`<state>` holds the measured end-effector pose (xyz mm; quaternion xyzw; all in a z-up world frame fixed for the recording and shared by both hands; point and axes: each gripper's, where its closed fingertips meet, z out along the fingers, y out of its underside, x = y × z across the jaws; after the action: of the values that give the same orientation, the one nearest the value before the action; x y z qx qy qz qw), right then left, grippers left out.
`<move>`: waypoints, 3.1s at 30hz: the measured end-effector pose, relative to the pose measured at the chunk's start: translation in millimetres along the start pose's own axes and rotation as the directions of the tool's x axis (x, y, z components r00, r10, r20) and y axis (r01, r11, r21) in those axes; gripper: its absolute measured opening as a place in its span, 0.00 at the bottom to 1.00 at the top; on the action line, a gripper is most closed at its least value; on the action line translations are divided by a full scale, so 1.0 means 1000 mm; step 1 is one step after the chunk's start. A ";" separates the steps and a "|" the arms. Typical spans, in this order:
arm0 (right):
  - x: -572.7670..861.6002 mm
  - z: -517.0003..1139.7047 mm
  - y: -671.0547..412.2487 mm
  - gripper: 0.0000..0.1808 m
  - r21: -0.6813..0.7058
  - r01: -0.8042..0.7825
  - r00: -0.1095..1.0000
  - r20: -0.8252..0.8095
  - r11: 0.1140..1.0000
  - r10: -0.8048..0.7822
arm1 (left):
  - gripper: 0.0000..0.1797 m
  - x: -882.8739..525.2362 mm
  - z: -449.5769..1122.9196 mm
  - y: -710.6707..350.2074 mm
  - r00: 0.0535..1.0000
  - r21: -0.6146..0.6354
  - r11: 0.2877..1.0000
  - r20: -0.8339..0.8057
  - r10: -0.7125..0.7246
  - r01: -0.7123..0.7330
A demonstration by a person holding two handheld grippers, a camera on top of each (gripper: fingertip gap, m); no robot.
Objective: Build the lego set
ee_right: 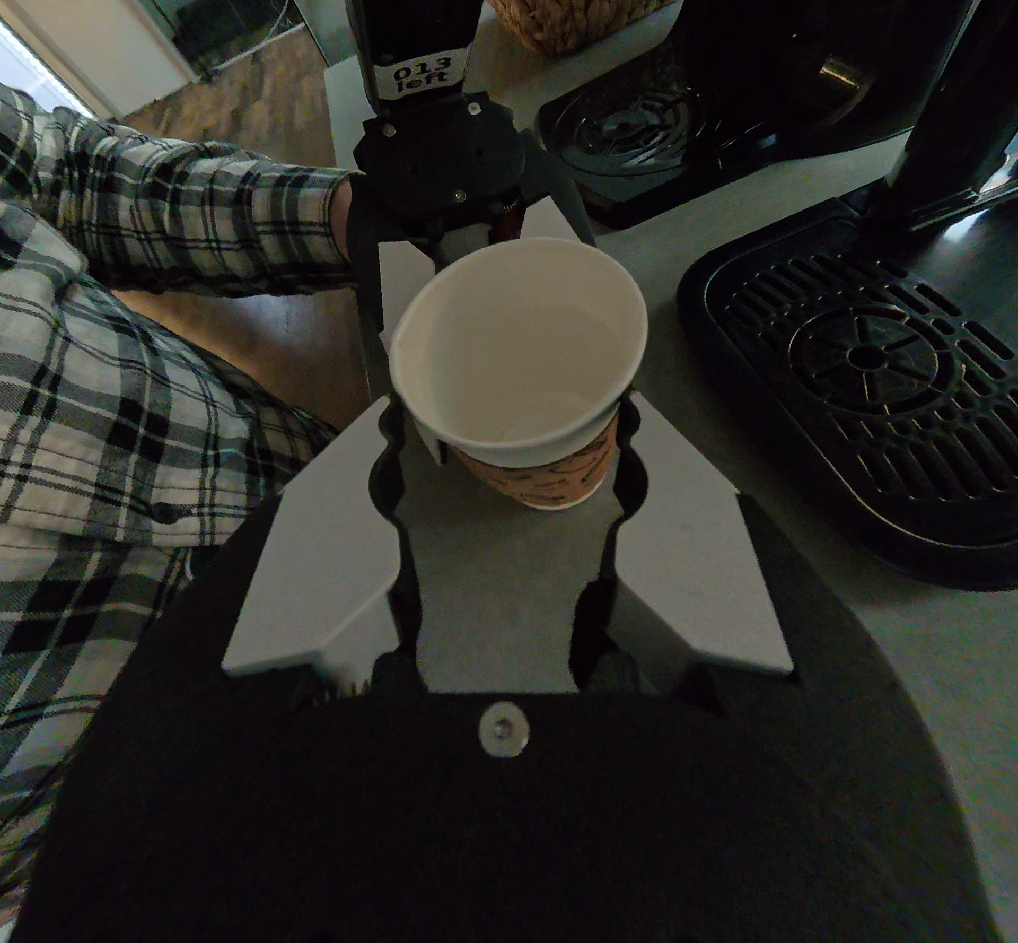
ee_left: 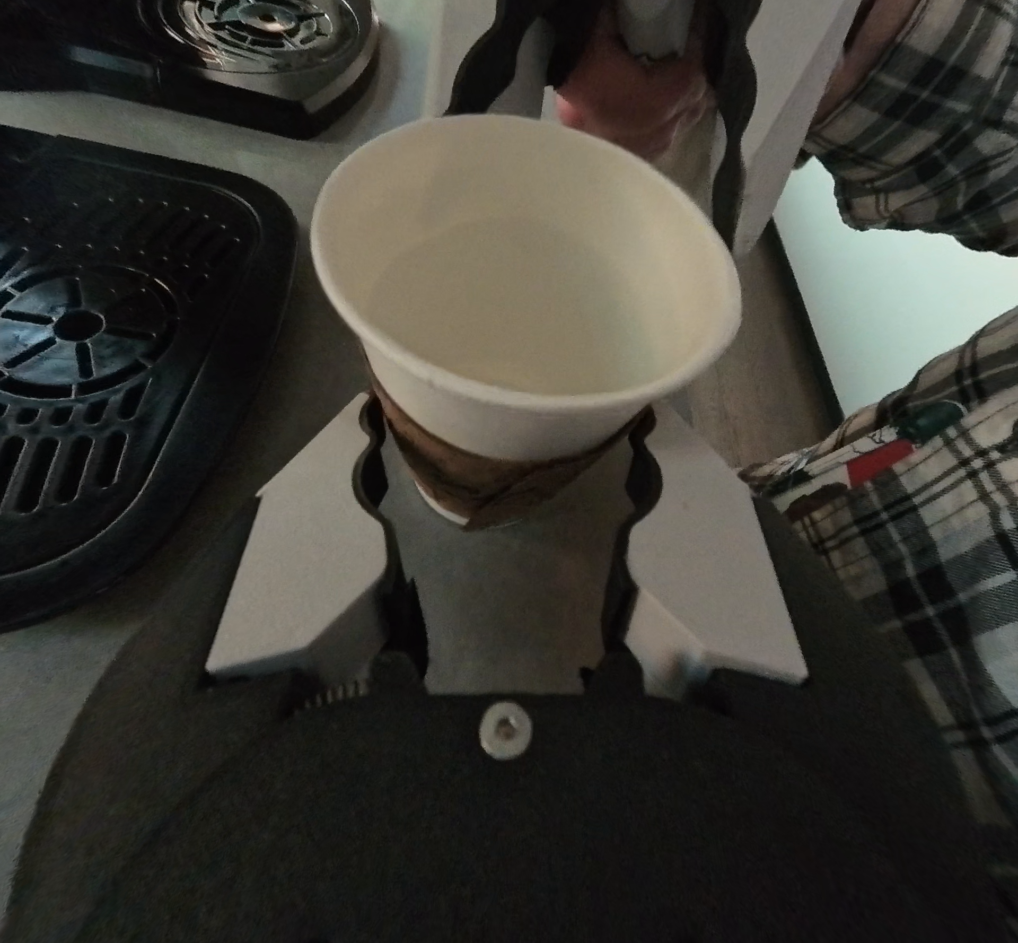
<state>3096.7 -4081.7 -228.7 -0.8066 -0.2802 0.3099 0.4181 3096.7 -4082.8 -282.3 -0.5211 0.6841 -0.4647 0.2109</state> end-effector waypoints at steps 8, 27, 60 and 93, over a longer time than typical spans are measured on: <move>0.003 -0.007 0.013 0.49 0.039 0.007 1.000 -0.027 0.999 -0.006 | 0.49 -0.001 -0.002 0.004 1.000 -0.015 1.000 -0.018 0.014 -0.015; 0.008 0.037 0.040 0.49 -0.067 0.067 0.992 -0.101 0.995 -0.074 | 0.57 -0.004 -0.035 -0.037 0.952 0.095 0.957 -0.167 -0.255 0.273; 0.013 0.021 0.031 0.46 0.053 -0.020 0.984 -0.173 0.998 0.029 | 0.72 -0.292 -0.485 0.138 0.264 0.190 0.730 0.849 -0.458 0.656; 0.008 -0.023 0.015 0.50 0.114 0.032 0.948 -0.317 0.993 0.006 | 0.48 -0.210 -0.466 0.046 0.508 0.302 0.886 0.734 -0.452 0.352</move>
<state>3121.2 -4094.8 -232.7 -0.8179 -0.1961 0.1897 0.5066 2790.3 -3697.2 -139.5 -0.8019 0.3528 -0.2620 0.4047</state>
